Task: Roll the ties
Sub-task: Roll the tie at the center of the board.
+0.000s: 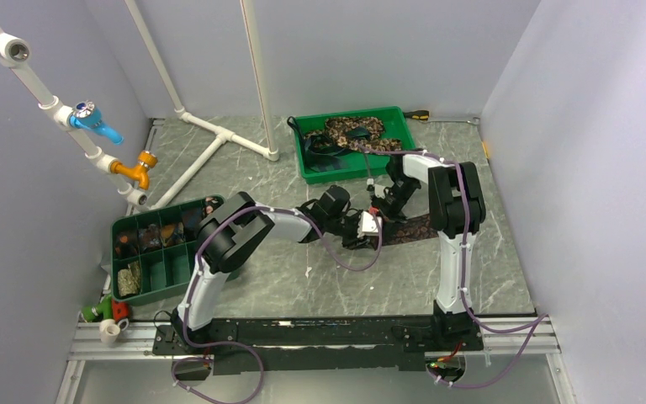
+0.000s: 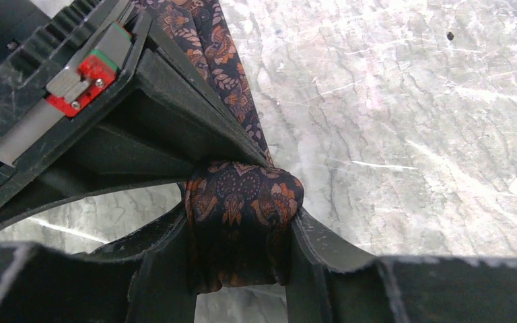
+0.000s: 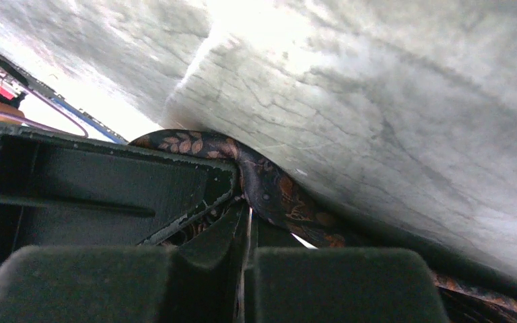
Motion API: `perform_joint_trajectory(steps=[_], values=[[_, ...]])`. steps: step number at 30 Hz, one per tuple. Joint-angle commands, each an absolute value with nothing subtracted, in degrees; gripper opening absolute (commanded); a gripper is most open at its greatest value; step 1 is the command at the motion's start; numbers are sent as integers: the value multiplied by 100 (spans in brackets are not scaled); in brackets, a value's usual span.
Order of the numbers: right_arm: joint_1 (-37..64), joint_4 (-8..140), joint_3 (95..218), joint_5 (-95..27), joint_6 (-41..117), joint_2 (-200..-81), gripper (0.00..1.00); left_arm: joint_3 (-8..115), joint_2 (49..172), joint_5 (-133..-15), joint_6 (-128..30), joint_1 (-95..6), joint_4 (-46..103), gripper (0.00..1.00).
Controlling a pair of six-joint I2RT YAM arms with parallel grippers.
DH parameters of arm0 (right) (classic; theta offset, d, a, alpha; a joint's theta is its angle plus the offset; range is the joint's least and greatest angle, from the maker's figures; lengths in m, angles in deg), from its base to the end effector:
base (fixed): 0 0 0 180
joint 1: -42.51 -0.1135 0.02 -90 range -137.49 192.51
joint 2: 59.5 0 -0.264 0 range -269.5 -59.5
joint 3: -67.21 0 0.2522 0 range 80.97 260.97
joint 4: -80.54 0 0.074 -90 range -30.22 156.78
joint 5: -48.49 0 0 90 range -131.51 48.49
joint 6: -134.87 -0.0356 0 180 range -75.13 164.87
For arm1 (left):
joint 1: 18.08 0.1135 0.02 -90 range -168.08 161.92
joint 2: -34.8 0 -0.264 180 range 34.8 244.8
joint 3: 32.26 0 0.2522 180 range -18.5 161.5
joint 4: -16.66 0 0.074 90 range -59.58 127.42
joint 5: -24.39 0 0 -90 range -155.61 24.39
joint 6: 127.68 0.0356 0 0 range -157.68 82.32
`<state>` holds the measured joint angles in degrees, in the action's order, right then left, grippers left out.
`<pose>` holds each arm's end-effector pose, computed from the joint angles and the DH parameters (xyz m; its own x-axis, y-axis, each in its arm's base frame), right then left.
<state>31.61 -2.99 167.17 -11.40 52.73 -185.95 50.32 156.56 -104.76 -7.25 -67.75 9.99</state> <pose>0.3567 0.0869 0.1149 -0.9146 -0.2966 0.2747 -0.1212 0.8494 0.5137 0.2677 -0.3501 0.1240 0.1740 0.4019 -0.8990 0.9830 -0.1247 0.1345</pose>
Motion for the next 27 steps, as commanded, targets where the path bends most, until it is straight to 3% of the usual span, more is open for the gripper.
perform_joint_trajectory(steps=[1,4,6,15,21,27], values=[[3266,634,16961,-985,5646,-18453,5,4819,15665,-10588,-1120,-6586,1591,9],[3635,452,17013,-202,5738,-18013,18,4538,15629,-10756,-1259,-6478,1621,3],[3802,432,17030,86,5743,-17878,21,4408,15614,-10839,-1226,-6458,1622,2],[3676,926,16668,-898,5697,-18422,13,4343,15580,-10868,-1384,-6314,1705,5],[3550,1295,16411,-1898,5754,-18515,10,4120,15066,-10381,-2793,-6064,1176,10],[3381,1497,16499,-2151,5757,-18583,10,3870,14861,-9802,-2733,-6102,1458,14]])
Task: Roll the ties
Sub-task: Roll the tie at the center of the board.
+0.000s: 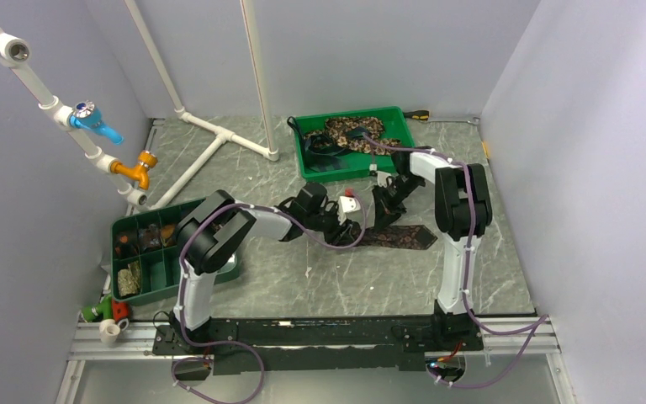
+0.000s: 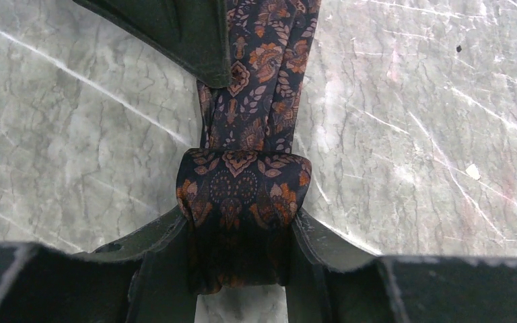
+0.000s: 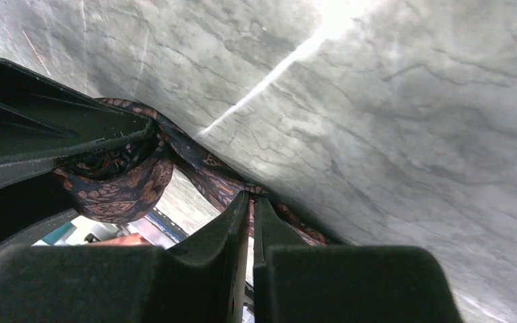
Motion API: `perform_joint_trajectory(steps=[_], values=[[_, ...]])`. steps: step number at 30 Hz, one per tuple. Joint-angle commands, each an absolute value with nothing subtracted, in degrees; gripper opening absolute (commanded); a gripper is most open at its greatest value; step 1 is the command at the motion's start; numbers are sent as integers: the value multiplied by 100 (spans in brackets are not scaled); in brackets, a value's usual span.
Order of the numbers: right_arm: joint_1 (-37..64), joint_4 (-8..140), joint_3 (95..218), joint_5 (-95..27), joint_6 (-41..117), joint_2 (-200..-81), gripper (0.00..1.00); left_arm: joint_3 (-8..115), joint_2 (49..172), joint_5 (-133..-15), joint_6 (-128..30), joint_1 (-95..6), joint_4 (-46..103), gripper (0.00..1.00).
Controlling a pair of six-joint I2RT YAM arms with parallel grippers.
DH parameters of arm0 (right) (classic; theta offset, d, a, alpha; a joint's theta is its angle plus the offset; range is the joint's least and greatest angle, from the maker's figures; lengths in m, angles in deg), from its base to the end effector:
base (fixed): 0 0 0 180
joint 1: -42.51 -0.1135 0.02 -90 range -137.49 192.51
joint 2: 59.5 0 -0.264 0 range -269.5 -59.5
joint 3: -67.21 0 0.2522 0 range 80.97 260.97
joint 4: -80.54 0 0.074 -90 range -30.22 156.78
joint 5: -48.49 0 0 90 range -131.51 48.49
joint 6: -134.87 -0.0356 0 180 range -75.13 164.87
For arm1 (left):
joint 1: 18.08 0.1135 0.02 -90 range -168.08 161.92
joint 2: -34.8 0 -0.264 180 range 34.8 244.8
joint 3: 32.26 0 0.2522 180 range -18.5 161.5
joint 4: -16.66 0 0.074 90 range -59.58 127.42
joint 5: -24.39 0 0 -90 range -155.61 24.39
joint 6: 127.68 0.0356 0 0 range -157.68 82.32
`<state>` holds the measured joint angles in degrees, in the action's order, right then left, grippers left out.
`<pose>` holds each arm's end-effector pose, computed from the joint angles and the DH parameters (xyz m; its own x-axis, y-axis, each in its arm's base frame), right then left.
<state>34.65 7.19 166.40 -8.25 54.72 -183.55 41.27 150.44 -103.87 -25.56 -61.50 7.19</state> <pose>0.3756 0.0716 0.1235 -0.9597 -0.2769 0.0478 -0.2040 0.8035 0.5592 0.2806 -0.2959 0.1274 -0.1902 0.4070 -0.8934 0.9802 0.1294 -0.1497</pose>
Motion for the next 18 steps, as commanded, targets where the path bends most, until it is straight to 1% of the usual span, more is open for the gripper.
perform_joint_trajectory(steps=[1,3,6,9,10,12,14,15,16,18], values=[[3345,1503,16613,-2128,5751,-18596,10,3814,14900,-9706,-2580,-6139,1550,14],[3322,1401,16915,-1894,5761,-18629,12,3831,15039,-9536,-2278,-6193,1947,15],[3319,1100,17298,-1262,5825,-18438,21,3800,15180,-9294,-2043,-6251,2303,16],[3320,711,17416,-440,5784,-18072,42,3702,15213,-9104,-1938,-6298,2410,18],[3325,569,17372,-123,5761,-17946,49,3674,15209,-9078,-1907,-6317,2409,18],[3325,433,17119,525,5680,-17726,56,3645,15205,-9008,-1856,-6363,2407,20],[3323,386,16797,1170,5613,-17600,60,3679,15218,-8997,-1850,-6397,2481,21],[3324,415,16631,1404,5573,-17556,68,3715,15233,-8979,-1857,-6410,2523,21],[3301,470,16476,1537,5539,-17520,72,3741,15246,-8975,-1859,-6417,2550,21],[3204,537,16284,1505,5593,-17490,73,3758,15257,-8984,-1848,-6420,2570,22]])
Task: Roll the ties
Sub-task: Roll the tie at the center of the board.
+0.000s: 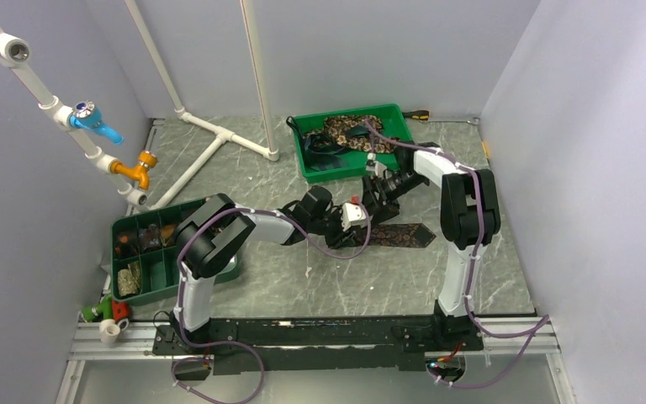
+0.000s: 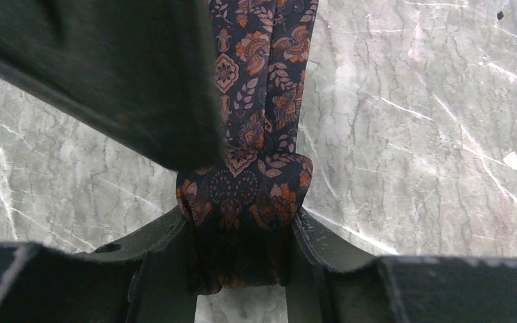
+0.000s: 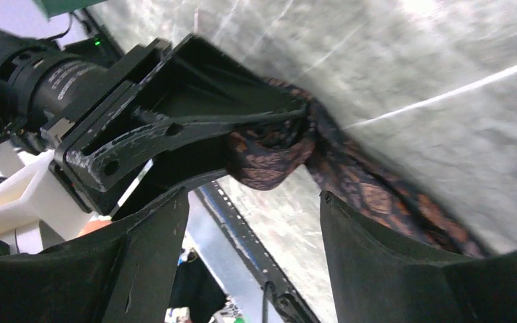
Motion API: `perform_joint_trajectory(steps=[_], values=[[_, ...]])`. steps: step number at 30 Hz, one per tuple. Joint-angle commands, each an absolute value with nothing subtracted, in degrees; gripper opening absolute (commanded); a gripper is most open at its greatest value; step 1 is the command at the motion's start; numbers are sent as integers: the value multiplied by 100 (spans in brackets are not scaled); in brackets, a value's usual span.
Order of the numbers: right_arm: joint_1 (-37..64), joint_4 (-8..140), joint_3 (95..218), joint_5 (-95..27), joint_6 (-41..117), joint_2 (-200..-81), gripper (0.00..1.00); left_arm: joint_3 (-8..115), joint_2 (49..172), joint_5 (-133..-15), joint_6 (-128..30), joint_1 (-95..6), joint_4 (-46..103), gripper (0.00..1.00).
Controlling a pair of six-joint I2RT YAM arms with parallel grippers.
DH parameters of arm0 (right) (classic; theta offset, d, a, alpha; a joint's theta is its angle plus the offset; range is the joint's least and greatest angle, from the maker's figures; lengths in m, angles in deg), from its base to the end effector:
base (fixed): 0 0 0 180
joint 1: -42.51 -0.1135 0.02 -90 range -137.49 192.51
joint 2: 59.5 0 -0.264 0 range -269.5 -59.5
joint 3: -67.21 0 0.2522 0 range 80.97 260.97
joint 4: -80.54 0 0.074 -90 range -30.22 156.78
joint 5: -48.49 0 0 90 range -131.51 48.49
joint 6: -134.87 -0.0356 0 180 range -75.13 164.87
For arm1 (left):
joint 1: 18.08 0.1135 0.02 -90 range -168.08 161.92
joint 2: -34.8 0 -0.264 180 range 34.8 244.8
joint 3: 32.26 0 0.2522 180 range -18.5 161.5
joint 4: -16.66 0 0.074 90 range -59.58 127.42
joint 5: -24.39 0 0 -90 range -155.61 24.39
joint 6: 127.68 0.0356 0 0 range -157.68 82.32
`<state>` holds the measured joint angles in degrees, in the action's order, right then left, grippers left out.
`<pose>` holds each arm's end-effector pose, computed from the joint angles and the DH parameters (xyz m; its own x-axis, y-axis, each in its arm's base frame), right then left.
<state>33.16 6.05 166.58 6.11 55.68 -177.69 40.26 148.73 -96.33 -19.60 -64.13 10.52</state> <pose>0.3685 0.0873 0.1670 -0.9549 -0.2854 -0.0816 -0.2510 0.6297 0.7352 0.2657 -0.3018 0.1276 -0.0991 0.4872 -0.8677 0.9879 0.1527 -0.0270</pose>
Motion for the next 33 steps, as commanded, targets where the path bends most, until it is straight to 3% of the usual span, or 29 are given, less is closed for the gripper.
perform_joint_trajectory(steps=[1,6,11,15,16,19,22,25,28,33], values=[[3167,572,16208,1436,5610,-17495,73,3771,15262,-8976,-1837,-6422,2582,22],[3048,1044,15984,1210,5399,-17658,63,3760,15250,-9017,-1828,-6430,2602,23],[2996,1517,16122,1062,5130,-17938,42,3786,15267,-9052,-1791,-6425,2612,24],[3017,1656,16155,953,5056,-18098,41,3843,15317,-9124,-1716,-6426,2650,24],[3017,1686,16126,949,5061,-18110,36,3845,15314,-9122,-1698,-6425,2654,25],[3028,1695,16034,730,5128,-18115,0,3906,15284,-9154,-1712,-6426,2717,27],[3049,1606,15975,271,5289,-18135,0,3800,15051,-9392,-1797,-6389,2531,43],[3122,1586,15962,-237,5358,-18179,0,3635,14679,-9521,-1911,-6363,2045,86],[3205,1660,15973,-677,5349,-18226,0,3713,14295,-9526,-1947,-6353,1744,99],[3310,1592,16244,-917,5380,-18413,0,3631,13653,-9522,-1969,-6313,1244,100]])
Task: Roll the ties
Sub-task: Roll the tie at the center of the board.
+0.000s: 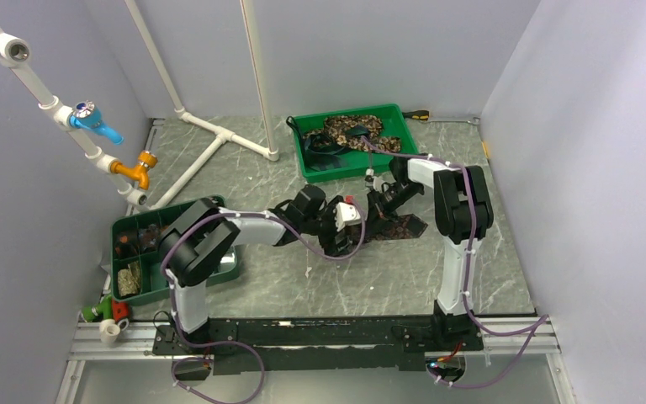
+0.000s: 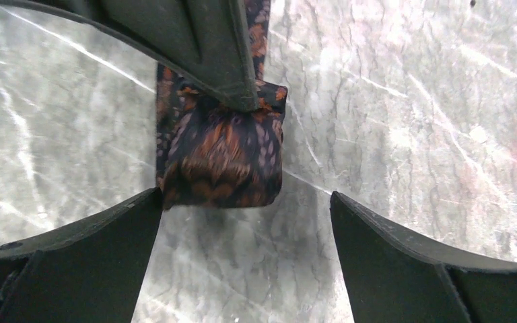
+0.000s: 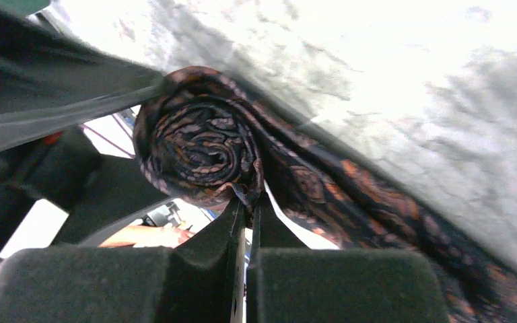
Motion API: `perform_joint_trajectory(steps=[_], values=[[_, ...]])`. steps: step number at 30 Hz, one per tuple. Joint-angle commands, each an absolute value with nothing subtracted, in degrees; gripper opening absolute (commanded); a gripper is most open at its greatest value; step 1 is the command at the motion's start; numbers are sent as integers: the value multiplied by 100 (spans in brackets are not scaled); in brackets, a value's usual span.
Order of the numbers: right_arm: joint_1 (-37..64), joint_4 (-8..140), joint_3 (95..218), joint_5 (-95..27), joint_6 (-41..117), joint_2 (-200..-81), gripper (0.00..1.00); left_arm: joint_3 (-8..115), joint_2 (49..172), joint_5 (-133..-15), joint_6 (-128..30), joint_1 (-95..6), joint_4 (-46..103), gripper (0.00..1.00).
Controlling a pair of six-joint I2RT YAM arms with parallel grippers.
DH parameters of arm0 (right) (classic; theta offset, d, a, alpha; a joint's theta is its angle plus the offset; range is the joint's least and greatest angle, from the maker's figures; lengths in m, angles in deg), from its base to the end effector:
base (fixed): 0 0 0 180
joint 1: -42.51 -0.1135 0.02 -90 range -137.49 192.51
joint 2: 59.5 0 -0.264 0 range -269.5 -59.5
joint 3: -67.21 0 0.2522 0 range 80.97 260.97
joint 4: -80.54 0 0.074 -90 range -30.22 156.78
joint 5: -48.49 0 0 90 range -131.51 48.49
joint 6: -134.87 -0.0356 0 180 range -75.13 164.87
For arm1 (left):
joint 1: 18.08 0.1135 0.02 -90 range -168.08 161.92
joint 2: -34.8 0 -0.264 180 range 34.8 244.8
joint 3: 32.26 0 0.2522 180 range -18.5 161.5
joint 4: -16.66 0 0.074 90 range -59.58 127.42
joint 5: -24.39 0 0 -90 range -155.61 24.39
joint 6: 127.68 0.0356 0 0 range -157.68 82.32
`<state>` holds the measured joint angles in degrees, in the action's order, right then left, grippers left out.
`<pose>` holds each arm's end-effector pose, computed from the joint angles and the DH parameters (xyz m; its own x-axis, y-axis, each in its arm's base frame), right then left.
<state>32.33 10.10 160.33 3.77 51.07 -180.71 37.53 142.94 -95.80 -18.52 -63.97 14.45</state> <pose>0.3544 0.0893 0.1226 -0.9654 -0.2506 0.0716 -0.1256 0.6882 0.7146 0.2548 -0.2886 0.1461 -0.0913 0.5018 -0.8602 0.9880 0.1539 -0.0151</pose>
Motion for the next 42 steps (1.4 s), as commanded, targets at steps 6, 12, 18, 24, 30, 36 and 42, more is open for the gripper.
perform_joint_trajectory(steps=[6,12,18,24,30,36,42], values=[[3334,1352,16714,-965,5469,-18728,0,3413,13347,-10579,-1619,-5943,1148,99],[3338,1182,16867,-1078,5549,-18940,0,3467,13834,-10766,-1373,-6022,398,100],[3347,1151,16798,-1072,5635,-18974,0,4093,14524,-10364,-1432,-6243,216,98],[3337,1030,16892,-958,5762,-19011,0,4298,15074,-9735,-1930,-6444,-233,83],[3315,890,16997,-798,5954,-19038,0,4153,15365,-9616,-1676,-6499,-396,66],[3104,871,17145,-373,6063,-18967,0,3793,14949,-9541,-1731,-6512,451,30],[3108,833,17042,160,5910,-18621,28,3376,14490,-9269,-1947,-6543,1934,10]])
